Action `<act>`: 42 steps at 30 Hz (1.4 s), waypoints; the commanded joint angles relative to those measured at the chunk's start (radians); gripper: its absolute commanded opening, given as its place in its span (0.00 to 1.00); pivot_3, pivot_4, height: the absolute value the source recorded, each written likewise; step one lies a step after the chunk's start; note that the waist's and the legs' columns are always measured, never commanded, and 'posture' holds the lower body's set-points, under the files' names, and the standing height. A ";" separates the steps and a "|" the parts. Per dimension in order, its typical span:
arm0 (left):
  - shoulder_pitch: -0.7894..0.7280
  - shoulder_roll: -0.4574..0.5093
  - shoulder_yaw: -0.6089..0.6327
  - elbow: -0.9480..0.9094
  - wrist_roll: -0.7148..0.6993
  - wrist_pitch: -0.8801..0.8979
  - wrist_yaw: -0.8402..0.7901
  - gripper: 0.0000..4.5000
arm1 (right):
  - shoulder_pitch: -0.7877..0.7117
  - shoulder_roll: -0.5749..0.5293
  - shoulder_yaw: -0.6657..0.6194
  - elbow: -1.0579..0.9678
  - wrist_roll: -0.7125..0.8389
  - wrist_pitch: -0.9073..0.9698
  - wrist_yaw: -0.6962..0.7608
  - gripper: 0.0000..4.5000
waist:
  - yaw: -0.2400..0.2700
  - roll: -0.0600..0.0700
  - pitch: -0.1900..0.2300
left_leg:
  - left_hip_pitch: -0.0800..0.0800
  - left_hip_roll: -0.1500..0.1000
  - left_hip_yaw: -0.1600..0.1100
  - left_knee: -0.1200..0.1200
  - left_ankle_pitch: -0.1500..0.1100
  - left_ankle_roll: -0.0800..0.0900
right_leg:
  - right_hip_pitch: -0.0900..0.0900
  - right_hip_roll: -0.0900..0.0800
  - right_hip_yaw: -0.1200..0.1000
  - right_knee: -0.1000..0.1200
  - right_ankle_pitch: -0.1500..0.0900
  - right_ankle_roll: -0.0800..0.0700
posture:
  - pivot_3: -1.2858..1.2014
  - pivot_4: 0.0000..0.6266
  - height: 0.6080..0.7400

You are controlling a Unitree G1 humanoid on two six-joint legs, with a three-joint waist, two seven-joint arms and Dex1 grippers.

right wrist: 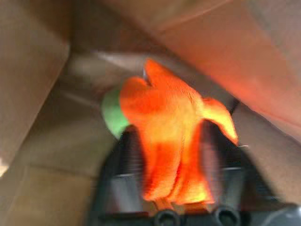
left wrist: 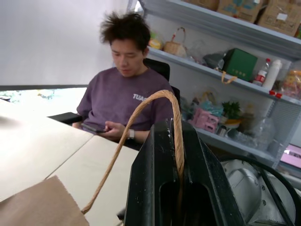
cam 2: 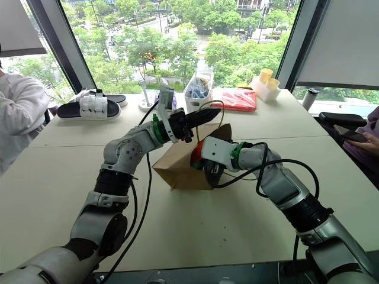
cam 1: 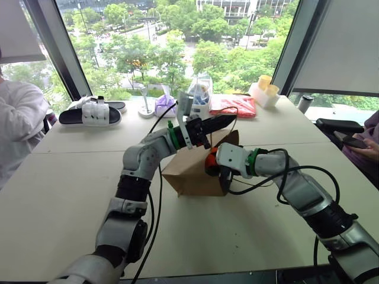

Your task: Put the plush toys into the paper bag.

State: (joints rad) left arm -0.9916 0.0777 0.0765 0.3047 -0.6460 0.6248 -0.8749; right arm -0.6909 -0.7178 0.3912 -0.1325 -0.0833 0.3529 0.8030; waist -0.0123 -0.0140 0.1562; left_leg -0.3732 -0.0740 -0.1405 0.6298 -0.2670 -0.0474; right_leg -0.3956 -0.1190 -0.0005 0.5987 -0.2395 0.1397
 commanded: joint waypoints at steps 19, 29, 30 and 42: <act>-0.006 -0.017 0.033 0.021 -0.008 -0.052 -0.001 0.00 | 0.535 0.344 -1.012 -0.546 0.535 0.730 -0.234 0.99 | 0.025 0.000 -0.001 | 0.000 0.000 -0.001 0.000 -0.001 0.002 | 0.002 0.000 0.000 0.000 0.001 0.000 | 0.52 0.24 1.00; -0.010 -0.029 0.025 0.018 -0.012 -0.043 -0.013 0.00 | 0.735 0.553 -0.976 -0.532 0.766 0.745 -0.290 0.99 | 0.015 0.003 -0.002 | 0.002 0.001 0.000 0.000 -0.004 0.006 | 0.001 0.001 0.001 0.003 0.001 -0.001 | 0.52 0.24 1.00; -0.011 -0.030 0.024 0.019 -0.011 -0.043 -0.012 0.00 | 0.738 0.585 -0.970 -0.529 0.803 0.751 -0.306 0.99 | 0.015 0.003 -0.002 | 0.003 0.001 0.000 0.000 -0.004 0.006 | 0.001 0.001 0.001 0.003 0.001 -0.001 | 0.52 0.24 1.00; -0.006 -0.025 0.022 0.010 -0.006 -0.047 -0.004 0.00 | 0.675 0.677 -0.885 -0.423 0.890 0.616 -0.467 0.21 | 0.014 0.003 -0.002 | 0.002 0.001 0.000 0.000 -0.003 0.006 | 0.001 0.001 0.001 0.003 0.001 -0.001 | 0.52 0.24 1.00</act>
State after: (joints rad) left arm -0.9872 0.0507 0.0932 0.3490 -0.6439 0.5970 -0.8766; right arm -0.0134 -0.0309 -0.5034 -0.5451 0.7816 1.0029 0.3408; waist 0.0013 -0.0106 0.1539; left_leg -0.3709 -0.0735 -0.1408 0.6294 -0.2705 -0.0413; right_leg -0.3950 -0.1180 0.0007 0.6019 -0.2388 0.1392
